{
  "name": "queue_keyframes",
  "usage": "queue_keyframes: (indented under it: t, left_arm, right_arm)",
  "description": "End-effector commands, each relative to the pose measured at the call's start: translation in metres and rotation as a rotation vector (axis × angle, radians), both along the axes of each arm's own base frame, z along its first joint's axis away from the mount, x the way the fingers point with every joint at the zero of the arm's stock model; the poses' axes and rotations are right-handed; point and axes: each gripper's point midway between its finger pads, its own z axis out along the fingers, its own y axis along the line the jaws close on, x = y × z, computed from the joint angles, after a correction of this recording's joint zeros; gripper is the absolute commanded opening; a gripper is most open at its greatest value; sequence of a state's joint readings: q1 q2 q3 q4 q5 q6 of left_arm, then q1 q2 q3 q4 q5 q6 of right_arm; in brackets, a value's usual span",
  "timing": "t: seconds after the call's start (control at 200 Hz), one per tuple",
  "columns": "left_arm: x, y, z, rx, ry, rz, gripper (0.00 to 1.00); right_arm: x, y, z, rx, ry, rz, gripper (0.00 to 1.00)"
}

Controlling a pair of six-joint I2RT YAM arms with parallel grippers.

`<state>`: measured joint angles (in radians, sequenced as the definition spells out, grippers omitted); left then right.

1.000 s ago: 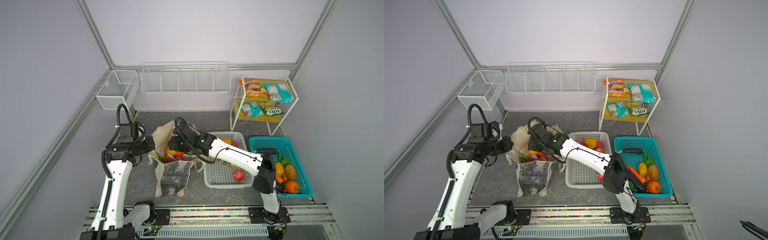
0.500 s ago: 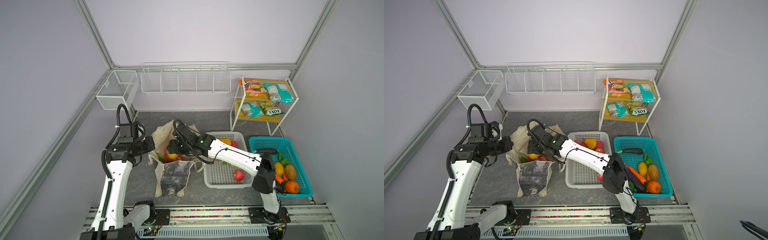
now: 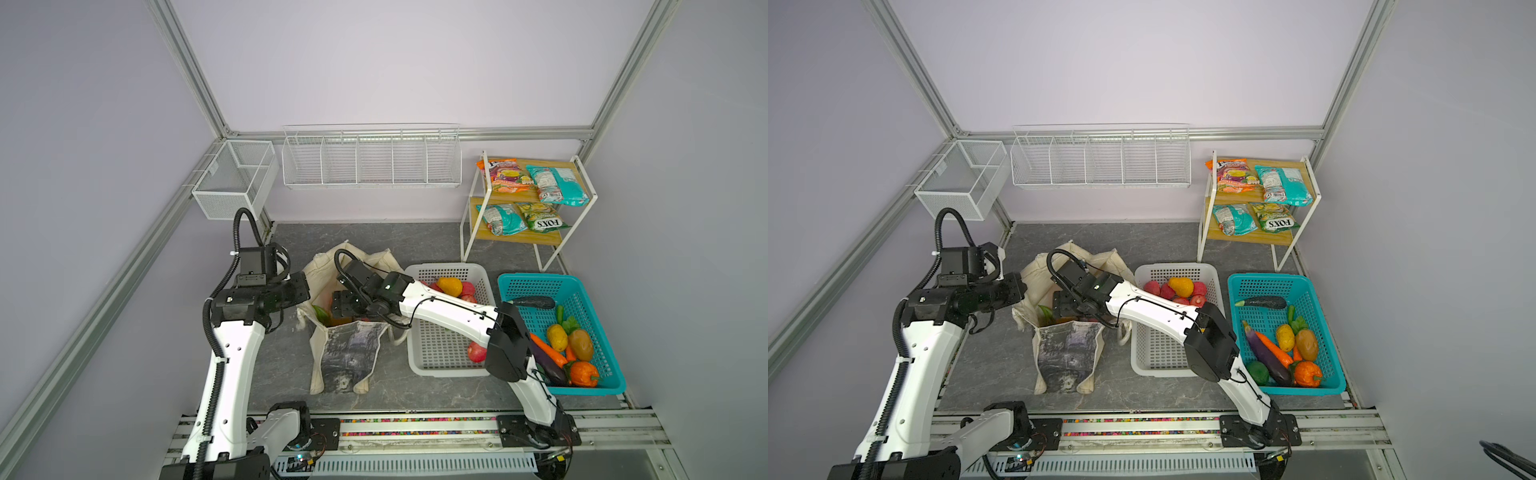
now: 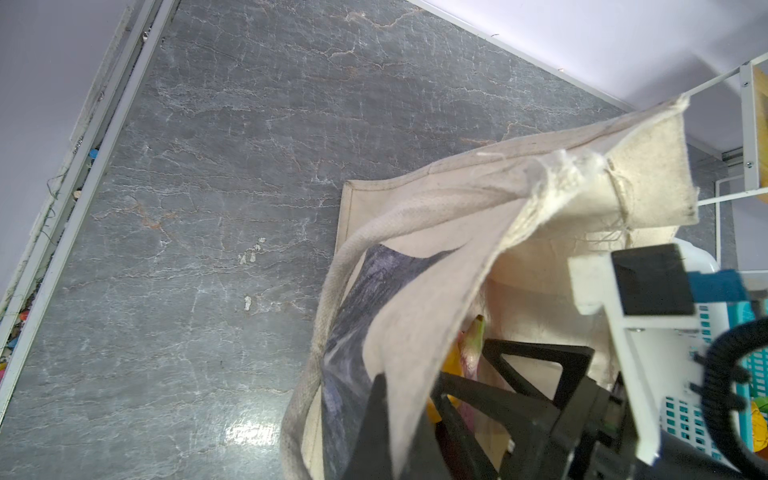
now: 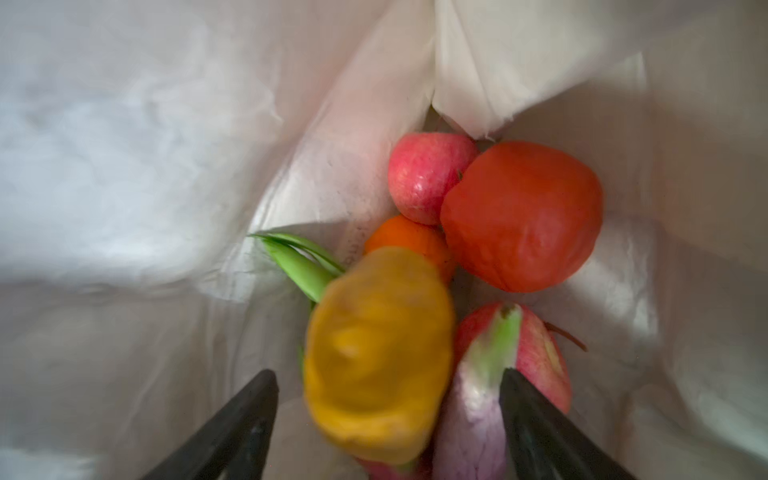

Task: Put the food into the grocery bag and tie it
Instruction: 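Lower the yellow mango into the tote and open the right gripper, then raise the empty right gripper and swing it toward the snack shelf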

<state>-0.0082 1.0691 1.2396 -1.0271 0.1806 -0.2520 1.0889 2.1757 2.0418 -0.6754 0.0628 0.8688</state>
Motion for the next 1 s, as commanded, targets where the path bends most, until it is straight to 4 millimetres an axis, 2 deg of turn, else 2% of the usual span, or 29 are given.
queue_keyframes:
  t: [0.0, 0.065, 0.12, 0.38, 0.675, 0.995]
  left_arm:
    - [-0.001, 0.001, 0.016, 0.005, -0.049, -0.001, 0.0]
    - [-0.001, 0.001, 0.017, 0.005, -0.052, -0.002, 0.0]
    - [-0.001, 0.001, 0.017, 0.005, -0.053, -0.003, 0.0]
    - [-0.001, 0.001, 0.016, 0.006, -0.052, -0.001, 0.0]
    - [-0.001, 0.001, 0.016, 0.005, -0.053, 0.0, 0.0]
    - [0.0, 0.001, 0.016, 0.004, -0.054, 0.001, 0.0]
  right_arm:
    - [0.003, -0.003, 0.011, -0.011, -0.032, 0.011, 0.99]
    - [0.003, -0.004, 0.013, -0.015, -0.044, 0.017, 0.96]
    - [0.004, -0.005, 0.015, -0.019, -0.053, 0.019, 0.88]
    - [0.006, -0.009, 0.038, -0.007, -0.097, 0.023, 0.88]
    - [0.007, -0.016, 0.088, 0.033, -0.179, 0.028, 0.88]
    - [0.011, -0.037, 0.149, 0.071, -0.299, 0.007, 0.88]
